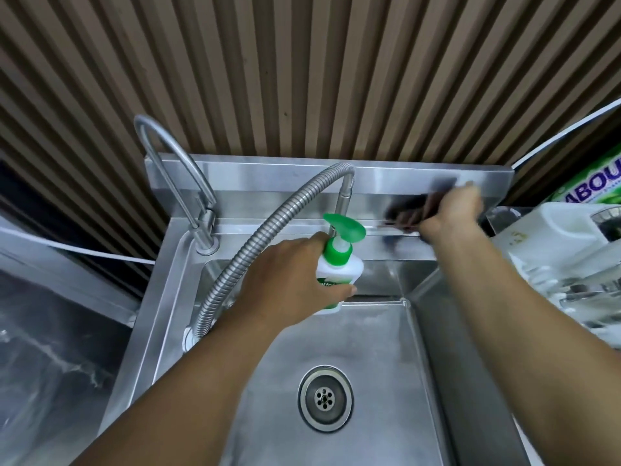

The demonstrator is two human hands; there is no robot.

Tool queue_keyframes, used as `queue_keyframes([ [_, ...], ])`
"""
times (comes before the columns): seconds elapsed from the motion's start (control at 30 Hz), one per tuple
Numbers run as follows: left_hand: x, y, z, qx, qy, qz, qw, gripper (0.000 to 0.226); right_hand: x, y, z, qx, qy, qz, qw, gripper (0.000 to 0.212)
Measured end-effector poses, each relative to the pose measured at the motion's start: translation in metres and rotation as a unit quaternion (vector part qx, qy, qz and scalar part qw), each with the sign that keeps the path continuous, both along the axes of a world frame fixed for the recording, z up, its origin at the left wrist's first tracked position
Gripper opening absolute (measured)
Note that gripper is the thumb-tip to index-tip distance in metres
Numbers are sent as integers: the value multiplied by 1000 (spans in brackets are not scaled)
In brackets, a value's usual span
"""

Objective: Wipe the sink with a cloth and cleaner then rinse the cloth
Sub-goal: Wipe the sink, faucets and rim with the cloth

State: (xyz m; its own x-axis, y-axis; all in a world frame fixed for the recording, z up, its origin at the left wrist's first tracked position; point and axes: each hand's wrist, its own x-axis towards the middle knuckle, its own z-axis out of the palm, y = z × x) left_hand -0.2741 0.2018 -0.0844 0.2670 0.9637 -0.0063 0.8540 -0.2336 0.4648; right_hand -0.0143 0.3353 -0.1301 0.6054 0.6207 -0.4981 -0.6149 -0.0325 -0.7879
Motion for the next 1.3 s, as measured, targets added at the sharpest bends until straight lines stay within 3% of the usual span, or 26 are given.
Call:
queue_keyframes([
  [0.07, 1, 1, 1, 4, 0, -4, 1000, 59, 28, 8, 2, -45, -38, -73, 996, 59],
  [0.13, 4, 3, 1, 0, -3, -7, 1000, 59, 25, 10, -5, -139, -143, -80, 977, 79],
  [0.17, 7, 5, 2, -2, -3, -6, 1000, 59, 8, 5, -7, -175, -209, -53, 961, 83],
  [0.23, 16, 9, 3, -5, 1, -8, 1000, 59, -41, -8, -25, -140, -272, 58, 950, 85],
  [0.33, 27, 16, 6, -2, -7, -18, 1000, 60, -81, -31, -65, -63, -235, 234, 941, 115],
  [0.4, 28, 21, 7, 2, -8, -22, 1000, 58, -61, -32, -70, 9, -181, 212, 960, 96],
  [0.47, 25, 23, 7, 2, -4, -25, 1000, 55, -36, -22, -40, 34, -120, 101, 987, 62],
  [0.53, 23, 24, 6, -1, -1, -27, 1000, 55, -11, 0, -11, 35, -190, -17, 981, 62],
  [0.6, 26, 23, 5, -2, 1, -30, 1000, 55, -8, 2, 13, -38, -404, 10, 914, 62],
  [0.67, 27, 25, 5, -2, -2, -28, 1000, 51, -31, -2, 4, -111, -615, 110, 773, 60],
  [0.73, 28, 27, 7, -6, -8, -24, 1000, 48, -58, -18, -14, -48, -750, 213, 625, 66],
  [0.8, 28, 29, 7, -9, -11, -22, 1000, 50, -60, -33, -36, 62, -828, 323, 454, 65],
  [0.83, 27, 30, 7, -11, -10, -22, 1000, 53, -48, -37, -45, 108, -842, 349, 397, 66],
  [0.87, 27, 29, 7, -13, -8, -22, 1000, 55, -33, -40, -51, 123, -849, 347, 379, 69],
  [0.9, 26, 29, 7, -15, -5, -23, 1000, 56, -17, -43, -56, 110, -856, 322, 390, 69],
  [0.93, 25, 29, 7, -18, -2, -23, 1000, 57, -3, -46, -62, 77, -857, 278, 427, 67],
  [0.97, 24, 29, 7, -21, -1, -24, 999, 58, 9, -48, -66, 27, -844, 219, 488, 64],
  [1.0, 24, 29, 6, -23, 0, -27, 999, 58, 20, -48, -66, -28, -797, 158, 582, 64],
  [1.07, 23, 30, 4, -21, 0, -29, 999, 58, 27, -33, -51, -105, -574, 46, 811, 70],
  [1.1, 24, 30, 3, -23, 2, -30, 999, 58, 22, -22, -42, -135, -452, 10, 882, 71],
  [1.13, 24, 30, 2, -26, 3, -29, 999, 59, 11, -13, -32, -154, -370, -5, 916, 73],
  [1.2, 26, 30, 1, -33, 7, -25, 999, 58, -20, -5, -28, -128, -336, -11, 933, 78],
  [1.3, 27, 31, 0, -41, 8, -17, 999, 51, -87, -28, -34, -55, -254, 111, 959, 78],
])
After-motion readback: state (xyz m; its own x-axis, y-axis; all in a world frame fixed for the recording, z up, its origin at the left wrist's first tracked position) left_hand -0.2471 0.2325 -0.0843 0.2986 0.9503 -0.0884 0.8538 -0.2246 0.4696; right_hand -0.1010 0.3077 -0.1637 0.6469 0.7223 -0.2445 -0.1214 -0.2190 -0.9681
